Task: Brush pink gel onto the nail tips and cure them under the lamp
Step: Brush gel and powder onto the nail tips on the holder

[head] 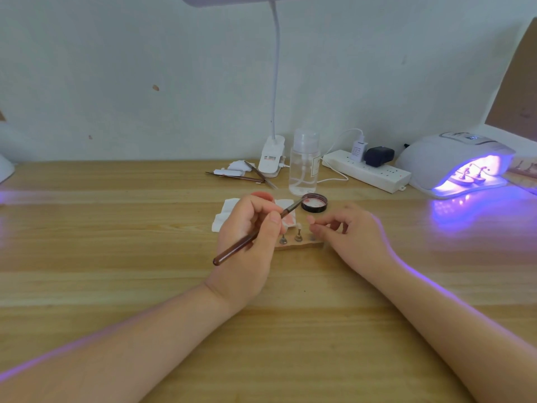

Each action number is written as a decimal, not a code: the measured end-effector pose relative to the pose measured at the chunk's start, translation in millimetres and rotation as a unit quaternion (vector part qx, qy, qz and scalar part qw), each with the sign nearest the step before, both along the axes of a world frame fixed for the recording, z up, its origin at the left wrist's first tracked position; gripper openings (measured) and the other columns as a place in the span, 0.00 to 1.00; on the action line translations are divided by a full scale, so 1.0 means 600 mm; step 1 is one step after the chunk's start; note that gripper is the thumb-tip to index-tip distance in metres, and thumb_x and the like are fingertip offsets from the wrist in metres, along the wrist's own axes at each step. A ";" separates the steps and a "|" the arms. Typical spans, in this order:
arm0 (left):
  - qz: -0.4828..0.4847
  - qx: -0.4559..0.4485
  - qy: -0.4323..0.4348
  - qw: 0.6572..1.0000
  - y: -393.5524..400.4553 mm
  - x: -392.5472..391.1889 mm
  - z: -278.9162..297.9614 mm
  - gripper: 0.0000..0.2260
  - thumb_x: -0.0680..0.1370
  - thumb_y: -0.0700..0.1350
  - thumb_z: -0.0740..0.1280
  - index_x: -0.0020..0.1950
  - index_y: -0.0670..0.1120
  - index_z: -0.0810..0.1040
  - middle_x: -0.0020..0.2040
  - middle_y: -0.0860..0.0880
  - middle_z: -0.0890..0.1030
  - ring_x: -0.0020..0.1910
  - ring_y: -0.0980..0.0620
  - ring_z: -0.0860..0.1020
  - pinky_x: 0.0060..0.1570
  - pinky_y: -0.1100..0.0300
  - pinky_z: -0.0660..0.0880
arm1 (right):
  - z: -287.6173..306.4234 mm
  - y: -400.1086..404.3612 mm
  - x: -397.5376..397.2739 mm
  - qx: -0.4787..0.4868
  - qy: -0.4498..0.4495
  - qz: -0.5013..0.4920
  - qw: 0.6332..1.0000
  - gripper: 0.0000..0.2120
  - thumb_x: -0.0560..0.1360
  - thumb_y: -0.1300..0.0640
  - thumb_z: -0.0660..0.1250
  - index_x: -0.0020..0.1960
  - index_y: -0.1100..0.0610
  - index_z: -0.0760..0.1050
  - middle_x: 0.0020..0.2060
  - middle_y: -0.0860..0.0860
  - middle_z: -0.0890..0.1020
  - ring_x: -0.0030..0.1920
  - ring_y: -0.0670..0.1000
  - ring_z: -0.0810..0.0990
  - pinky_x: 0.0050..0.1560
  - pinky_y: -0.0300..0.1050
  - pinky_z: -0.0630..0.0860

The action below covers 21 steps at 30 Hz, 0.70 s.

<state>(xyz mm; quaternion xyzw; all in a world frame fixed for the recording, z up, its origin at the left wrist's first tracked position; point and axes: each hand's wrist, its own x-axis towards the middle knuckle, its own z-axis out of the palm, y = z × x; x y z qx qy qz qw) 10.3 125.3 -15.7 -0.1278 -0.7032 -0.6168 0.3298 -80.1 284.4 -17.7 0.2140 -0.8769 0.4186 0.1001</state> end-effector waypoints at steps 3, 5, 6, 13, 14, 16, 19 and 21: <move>-0.005 0.004 -0.010 1.000 0.000 0.000 -0.001 0.05 0.75 0.50 0.61 0.43 0.53 0.75 0.40 0.51 0.79 0.63 0.49 0.74 0.51 0.51 0.79 | 0.002 0.000 -0.001 0.015 -0.010 -0.002 1.000 0.09 0.69 0.48 0.73 0.32 0.38 0.78 0.37 0.46 0.76 0.33 0.43 0.70 0.33 0.37 0.62; -0.004 0.003 -0.012 1.000 0.000 0.001 0.000 0.05 0.75 0.50 0.61 0.43 0.53 0.75 0.41 0.50 0.79 0.63 0.50 0.74 0.51 0.53 0.79 | 0.004 0.001 -0.002 0.020 -0.022 -0.005 1.000 0.10 0.69 0.47 0.74 0.32 0.37 0.77 0.35 0.45 0.77 0.33 0.41 0.71 0.31 0.34 0.62; -0.005 0.003 -0.012 1.000 0.000 0.001 0.001 0.05 0.76 0.49 0.61 0.42 0.53 0.75 0.42 0.50 0.79 0.63 0.51 0.74 0.50 0.54 0.79 | 0.004 0.003 -0.003 0.021 -0.032 -0.008 0.999 0.10 0.69 0.47 0.74 0.32 0.37 0.77 0.34 0.44 0.77 0.32 0.40 0.71 0.30 0.32 0.61; 0.004 -0.002 -0.015 1.000 0.001 0.002 0.003 0.06 0.77 0.41 0.60 0.43 0.49 0.75 0.43 0.47 0.80 0.63 0.51 0.74 0.49 0.57 0.79 | 0.001 0.006 -0.006 0.045 -0.053 -0.008 0.998 0.06 0.66 0.42 0.74 0.37 0.37 0.77 0.34 0.41 0.76 0.34 0.37 0.73 0.30 0.31 0.62; 0.002 0.001 -0.015 1.000 0.001 0.001 0.003 0.06 0.77 0.41 0.60 0.43 0.50 0.75 0.43 0.47 0.80 0.63 0.51 0.74 0.49 0.56 0.79 | 0.000 0.007 -0.007 0.055 -0.052 -0.006 0.997 0.07 0.66 0.41 0.74 0.41 0.37 0.78 0.36 0.42 0.76 0.35 0.39 0.72 0.31 0.33 0.62; 0.004 0.000 -0.013 1.000 0.000 0.001 0.003 0.07 0.77 0.42 0.60 0.43 0.52 0.75 0.42 0.47 0.79 0.62 0.51 0.75 0.47 0.58 0.79 | -0.003 0.009 -0.009 0.080 -0.045 0.002 0.996 0.12 0.65 0.38 0.73 0.47 0.38 0.79 0.39 0.42 0.75 0.38 0.40 0.72 0.33 0.34 0.62; 0.000 0.003 -0.013 1.000 0.001 0.001 0.002 0.09 0.77 0.42 0.61 0.41 0.55 0.76 0.44 0.49 0.80 0.61 0.50 0.75 0.49 0.54 0.79 | -0.003 0.012 -0.009 0.096 -0.043 0.024 0.994 0.16 0.62 0.38 0.74 0.48 0.39 0.80 0.41 0.41 0.74 0.40 0.39 0.72 0.35 0.32 0.62; -0.004 0.007 -0.012 1.000 0.001 0.002 0.003 0.08 0.76 0.45 0.62 0.41 0.56 0.77 0.47 0.49 0.80 0.59 0.50 0.77 0.49 0.52 0.78 | -0.005 0.013 -0.012 0.112 -0.025 0.037 0.993 0.17 0.63 0.39 0.74 0.50 0.42 0.81 0.41 0.42 0.74 0.41 0.39 0.71 0.36 0.32 0.62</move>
